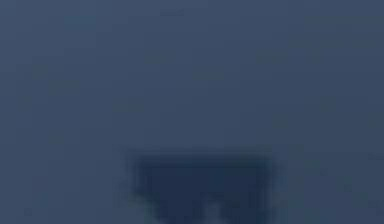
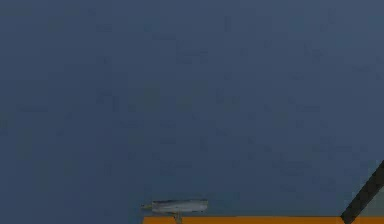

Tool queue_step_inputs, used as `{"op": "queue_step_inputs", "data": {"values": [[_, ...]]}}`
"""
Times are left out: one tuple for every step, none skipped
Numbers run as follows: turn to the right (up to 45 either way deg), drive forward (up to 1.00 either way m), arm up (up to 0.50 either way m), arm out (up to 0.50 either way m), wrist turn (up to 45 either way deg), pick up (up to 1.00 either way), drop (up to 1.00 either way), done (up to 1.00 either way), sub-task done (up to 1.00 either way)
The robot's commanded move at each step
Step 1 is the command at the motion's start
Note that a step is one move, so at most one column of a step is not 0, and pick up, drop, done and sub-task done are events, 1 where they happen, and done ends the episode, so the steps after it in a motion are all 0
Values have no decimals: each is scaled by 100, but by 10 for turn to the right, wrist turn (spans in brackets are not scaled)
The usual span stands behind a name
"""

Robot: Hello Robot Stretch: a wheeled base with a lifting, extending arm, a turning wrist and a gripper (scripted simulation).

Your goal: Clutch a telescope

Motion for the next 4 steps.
{"op": "queue_step_inputs", "data": {"values": [[0, 0, 34, 0, 0, 0, 0, 0, 0], [0, 0, 0, 40, 0, 0, 0, 0, 0], [0, 0, 0, 0, 450, 0, 0, 0, 0], [0, 0, 0, 0, 450, 0, 0, 0, 0]]}}
